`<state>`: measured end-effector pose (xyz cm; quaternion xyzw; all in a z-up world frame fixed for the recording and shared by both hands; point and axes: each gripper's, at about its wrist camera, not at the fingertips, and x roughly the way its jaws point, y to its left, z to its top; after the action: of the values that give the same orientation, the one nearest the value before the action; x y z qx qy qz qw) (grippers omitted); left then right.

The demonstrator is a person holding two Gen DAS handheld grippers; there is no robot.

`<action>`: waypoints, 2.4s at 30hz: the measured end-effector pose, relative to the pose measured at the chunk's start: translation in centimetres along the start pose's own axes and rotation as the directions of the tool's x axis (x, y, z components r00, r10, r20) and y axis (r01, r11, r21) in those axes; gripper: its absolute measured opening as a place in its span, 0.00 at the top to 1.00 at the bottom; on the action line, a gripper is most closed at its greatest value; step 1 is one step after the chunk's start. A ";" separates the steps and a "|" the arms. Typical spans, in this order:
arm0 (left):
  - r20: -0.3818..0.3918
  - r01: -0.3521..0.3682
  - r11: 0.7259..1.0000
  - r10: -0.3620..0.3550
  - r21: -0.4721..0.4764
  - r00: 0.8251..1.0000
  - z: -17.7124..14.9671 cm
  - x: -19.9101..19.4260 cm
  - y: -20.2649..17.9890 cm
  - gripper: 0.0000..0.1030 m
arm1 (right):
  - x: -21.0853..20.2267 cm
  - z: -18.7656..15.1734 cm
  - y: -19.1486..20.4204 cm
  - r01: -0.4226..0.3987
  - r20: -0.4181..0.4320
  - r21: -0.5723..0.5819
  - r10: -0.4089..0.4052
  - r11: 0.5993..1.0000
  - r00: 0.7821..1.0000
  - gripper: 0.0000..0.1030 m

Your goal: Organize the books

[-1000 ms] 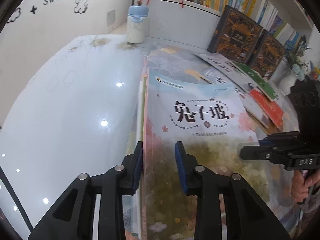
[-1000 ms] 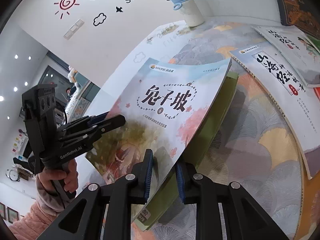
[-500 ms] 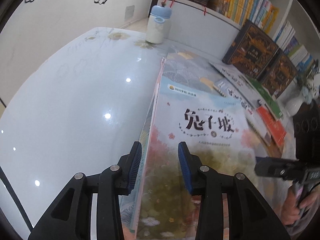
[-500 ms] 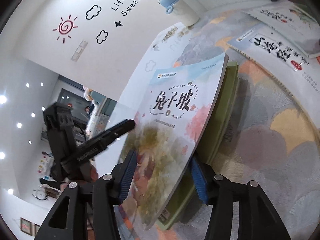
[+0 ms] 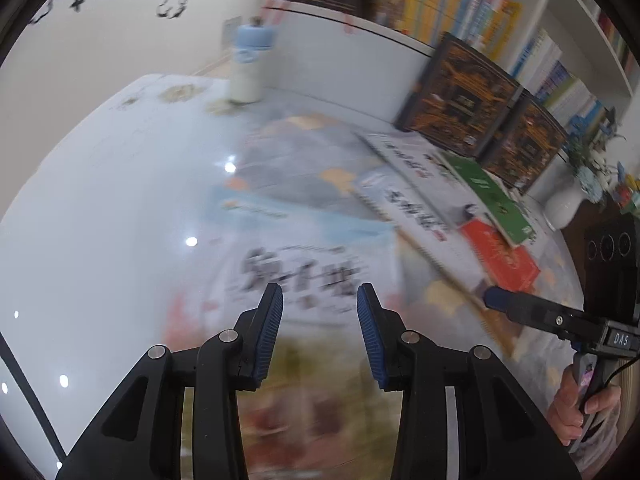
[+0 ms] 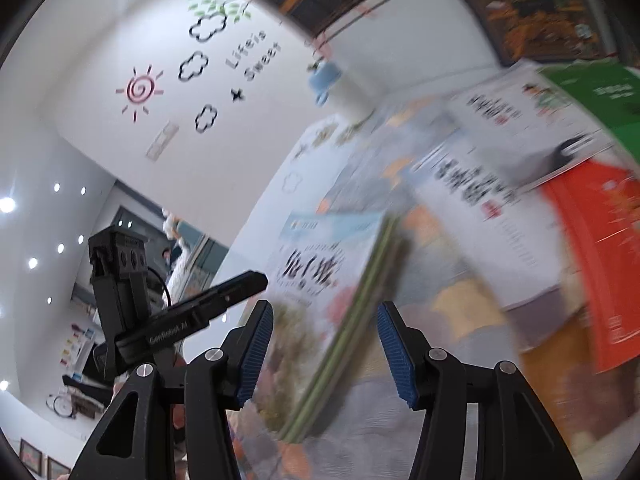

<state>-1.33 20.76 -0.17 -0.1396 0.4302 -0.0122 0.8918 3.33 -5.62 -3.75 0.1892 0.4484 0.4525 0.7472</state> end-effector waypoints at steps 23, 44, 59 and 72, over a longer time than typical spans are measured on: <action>-0.069 0.204 0.979 -0.205 -0.019 0.976 4.6 17.8 -23.9 0.65 | -17.7 12.0 -22.4 0.297 0.345 0.226 -0.362 0.928 0.866 0.49; -0.081 0.139 0.982 -0.129 0.131 0.988 4.1 17.3 -24.8 0.55 | -13.1 9.4 -21.8 0.455 0.071 0.159 -0.470 0.876 0.880 0.35; -0.173 0.189 0.957 -0.153 0.220 0.973 -2.2 10.9 -23.6 0.55 | -13.5 1.1 -15.7 0.464 -0.043 0.112 -0.462 0.879 0.886 0.34; -0.380 0.385 0.853 -0.245 0.354 0.892 -9.7 6.2 -24.4 0.56 | -15.0 -1.7 -15.8 0.467 -0.097 0.139 -0.457 0.873 0.884 0.29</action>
<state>-2.49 -5.87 -4.29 -0.0101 0.5276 -0.2747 0.8038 7.08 -26.73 -7.97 0.1213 0.5375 0.2295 0.8023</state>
